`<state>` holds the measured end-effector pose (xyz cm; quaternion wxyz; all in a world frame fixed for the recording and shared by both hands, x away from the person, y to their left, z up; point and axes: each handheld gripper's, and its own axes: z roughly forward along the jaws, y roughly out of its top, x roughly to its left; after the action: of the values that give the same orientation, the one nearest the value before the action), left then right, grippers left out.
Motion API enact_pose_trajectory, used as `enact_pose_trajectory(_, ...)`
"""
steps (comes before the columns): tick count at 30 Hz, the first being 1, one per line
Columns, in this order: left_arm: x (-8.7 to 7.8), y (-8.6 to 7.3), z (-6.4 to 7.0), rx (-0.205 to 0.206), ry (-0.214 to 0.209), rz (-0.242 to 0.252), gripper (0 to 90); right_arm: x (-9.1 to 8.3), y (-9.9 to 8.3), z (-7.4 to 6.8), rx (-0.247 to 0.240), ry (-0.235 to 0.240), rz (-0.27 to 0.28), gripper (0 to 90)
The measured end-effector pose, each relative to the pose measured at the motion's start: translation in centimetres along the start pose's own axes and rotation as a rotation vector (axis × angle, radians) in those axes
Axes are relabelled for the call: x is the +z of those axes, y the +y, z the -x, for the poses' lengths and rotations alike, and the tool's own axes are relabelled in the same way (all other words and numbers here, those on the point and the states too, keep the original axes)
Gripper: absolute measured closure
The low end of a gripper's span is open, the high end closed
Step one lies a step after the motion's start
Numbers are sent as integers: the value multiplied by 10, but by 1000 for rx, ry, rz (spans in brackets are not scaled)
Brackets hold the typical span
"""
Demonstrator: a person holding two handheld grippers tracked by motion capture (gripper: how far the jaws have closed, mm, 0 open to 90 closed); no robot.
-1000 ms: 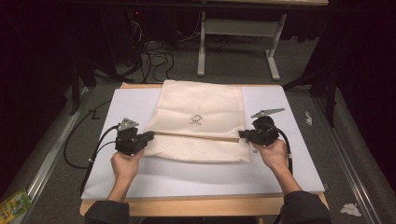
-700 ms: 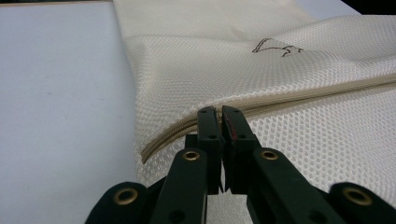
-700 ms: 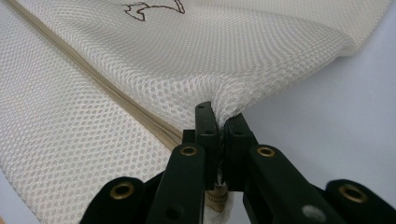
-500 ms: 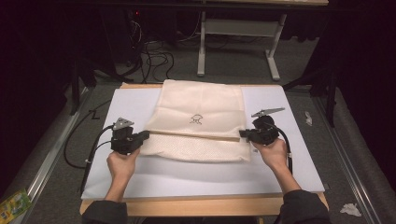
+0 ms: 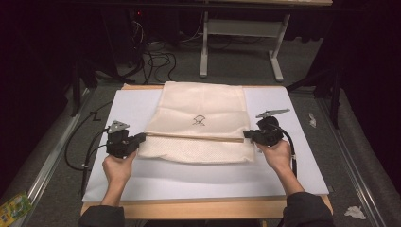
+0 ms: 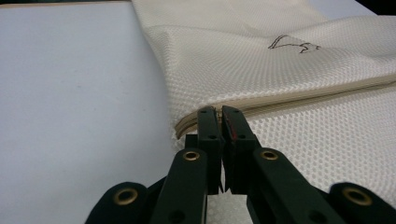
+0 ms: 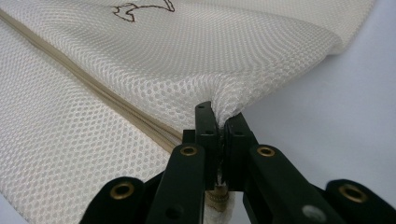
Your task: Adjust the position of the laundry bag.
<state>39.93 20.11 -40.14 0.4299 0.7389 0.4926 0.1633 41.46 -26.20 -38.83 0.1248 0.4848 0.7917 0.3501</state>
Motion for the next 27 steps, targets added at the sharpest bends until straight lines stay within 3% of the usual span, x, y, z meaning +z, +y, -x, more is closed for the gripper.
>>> enact_pose_trajectory(8,-2,-4,2,11,0,-7,874,0,2,3,11,-11,6,886)
enact_pose_trajectory(15,-1,-16,-1,-15,-21,-15,874,-4,7,7,13,-30,11,886)
enact_pose_trajectory(18,-2,-18,1,0,-11,-18,874,-4,8,8,17,-32,15,886)
enact_pose_trajectory(27,-7,-22,5,-5,-14,-13,875,0,10,8,19,-51,16,886)
